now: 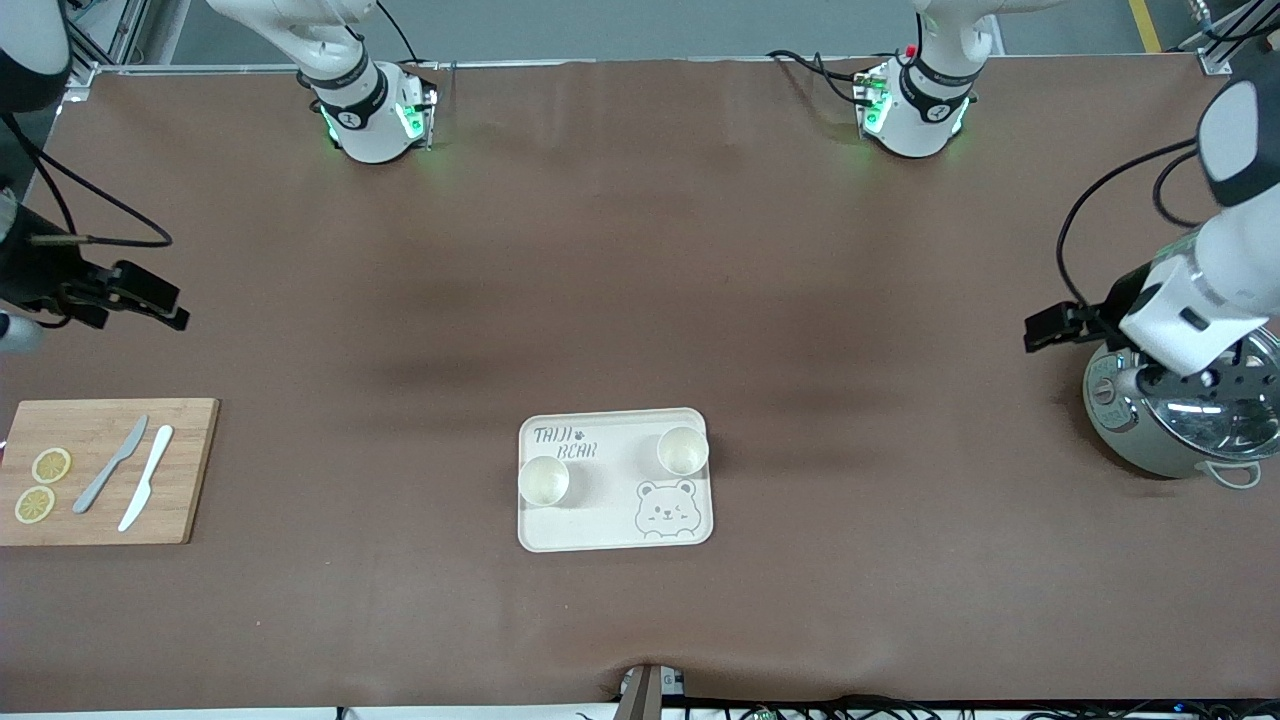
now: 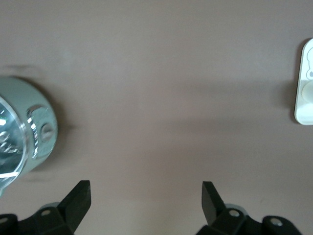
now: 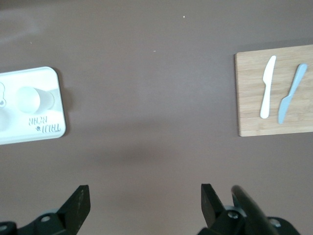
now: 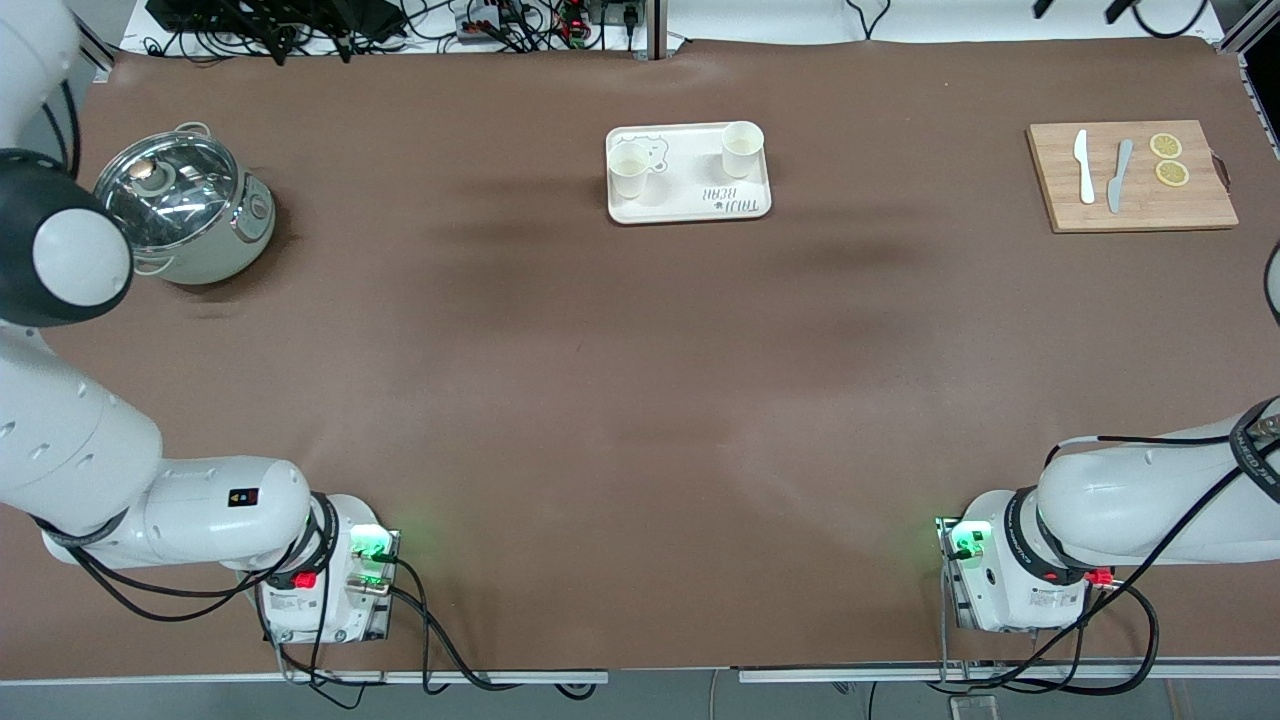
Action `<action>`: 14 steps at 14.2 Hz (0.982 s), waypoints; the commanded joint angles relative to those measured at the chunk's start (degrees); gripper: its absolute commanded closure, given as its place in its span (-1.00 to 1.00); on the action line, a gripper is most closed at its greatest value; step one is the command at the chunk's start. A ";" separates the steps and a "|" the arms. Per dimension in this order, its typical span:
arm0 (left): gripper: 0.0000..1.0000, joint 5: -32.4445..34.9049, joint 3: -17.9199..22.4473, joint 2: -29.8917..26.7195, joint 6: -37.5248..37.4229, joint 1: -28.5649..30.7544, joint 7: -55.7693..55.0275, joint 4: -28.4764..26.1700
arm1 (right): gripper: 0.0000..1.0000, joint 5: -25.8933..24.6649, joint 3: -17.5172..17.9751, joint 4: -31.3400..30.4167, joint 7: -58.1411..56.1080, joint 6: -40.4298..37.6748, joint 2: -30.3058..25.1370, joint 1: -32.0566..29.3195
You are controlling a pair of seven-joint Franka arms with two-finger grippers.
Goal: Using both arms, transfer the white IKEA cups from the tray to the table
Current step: 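Move both grippers from rest toward the white cups on the tray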
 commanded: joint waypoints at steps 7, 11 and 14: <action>-1.00 -7.45 -0.13 10.25 14.60 -5.32 -4.24 1.35 | -1.00 -0.11 0.03 4.88 20.70 15.42 14.78 15.47; -1.00 -7.45 -0.13 14.47 21.81 -10.59 -11.72 1.35 | -1.00 0.16 0.03 4.88 20.71 20.88 19.79 15.91; -1.00 -7.45 -0.13 17.20 27.34 -14.29 -17.87 1.44 | -1.00 -0.10 0.03 4.62 22.02 25.63 23.83 18.89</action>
